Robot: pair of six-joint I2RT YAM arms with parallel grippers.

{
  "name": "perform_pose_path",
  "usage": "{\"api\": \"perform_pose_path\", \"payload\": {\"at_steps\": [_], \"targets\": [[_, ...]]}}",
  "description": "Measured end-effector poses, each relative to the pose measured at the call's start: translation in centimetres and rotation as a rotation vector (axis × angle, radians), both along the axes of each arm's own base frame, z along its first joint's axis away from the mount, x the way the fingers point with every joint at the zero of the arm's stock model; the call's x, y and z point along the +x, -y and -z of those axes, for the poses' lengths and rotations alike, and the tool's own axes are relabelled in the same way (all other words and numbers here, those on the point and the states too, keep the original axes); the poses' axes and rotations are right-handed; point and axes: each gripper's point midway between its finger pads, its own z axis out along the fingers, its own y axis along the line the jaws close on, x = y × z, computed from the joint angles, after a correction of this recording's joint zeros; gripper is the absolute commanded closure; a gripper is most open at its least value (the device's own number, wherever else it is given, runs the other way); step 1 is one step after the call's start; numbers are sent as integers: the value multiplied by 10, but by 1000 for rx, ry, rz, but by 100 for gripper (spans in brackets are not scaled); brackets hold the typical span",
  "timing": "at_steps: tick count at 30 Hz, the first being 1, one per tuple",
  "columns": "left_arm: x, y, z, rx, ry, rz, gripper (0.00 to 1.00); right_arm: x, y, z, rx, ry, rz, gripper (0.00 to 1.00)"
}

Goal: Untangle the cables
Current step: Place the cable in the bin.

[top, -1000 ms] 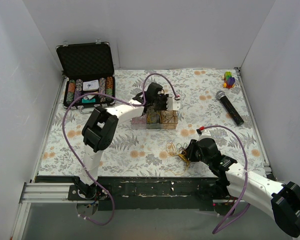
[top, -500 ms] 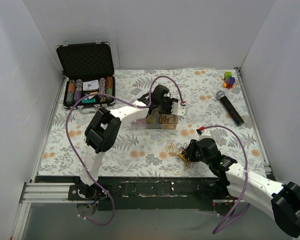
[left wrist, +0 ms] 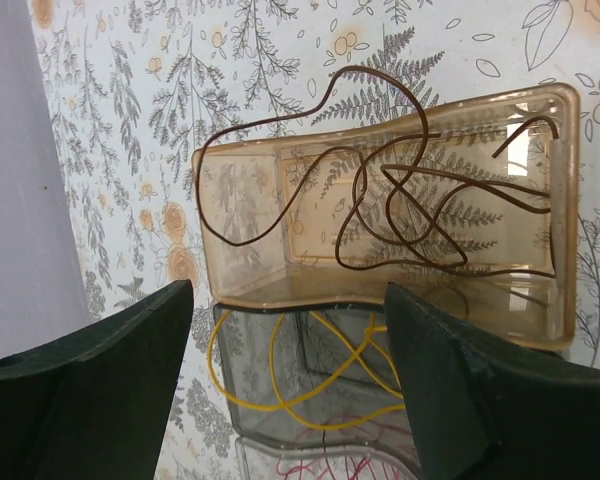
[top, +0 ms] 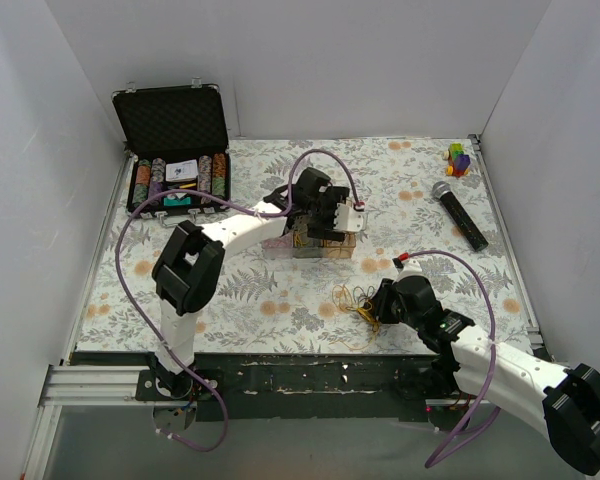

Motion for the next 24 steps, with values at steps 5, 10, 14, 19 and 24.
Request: {"api": "perform_pose_path", "payload": {"at_steps": [5,10,14,19,24], "targets": [[-5,-7,-31,-29,33,-6,22,0,0,0,-4,-4,1,71],[-8,-7,-52,-68,47,-9,20,-1,1,0,-9,-10,2,71],[-18,3,-59,-121,-12,-12,20,-1,2,0,-13,-13,4,71],[-52,38,-64,-197,-125,-5,24,-1,4,0,-18,-12,9,71],[-79,70,-44,-230,-245,-27,32,-2,7,0,-26,-10,18,71]]}}
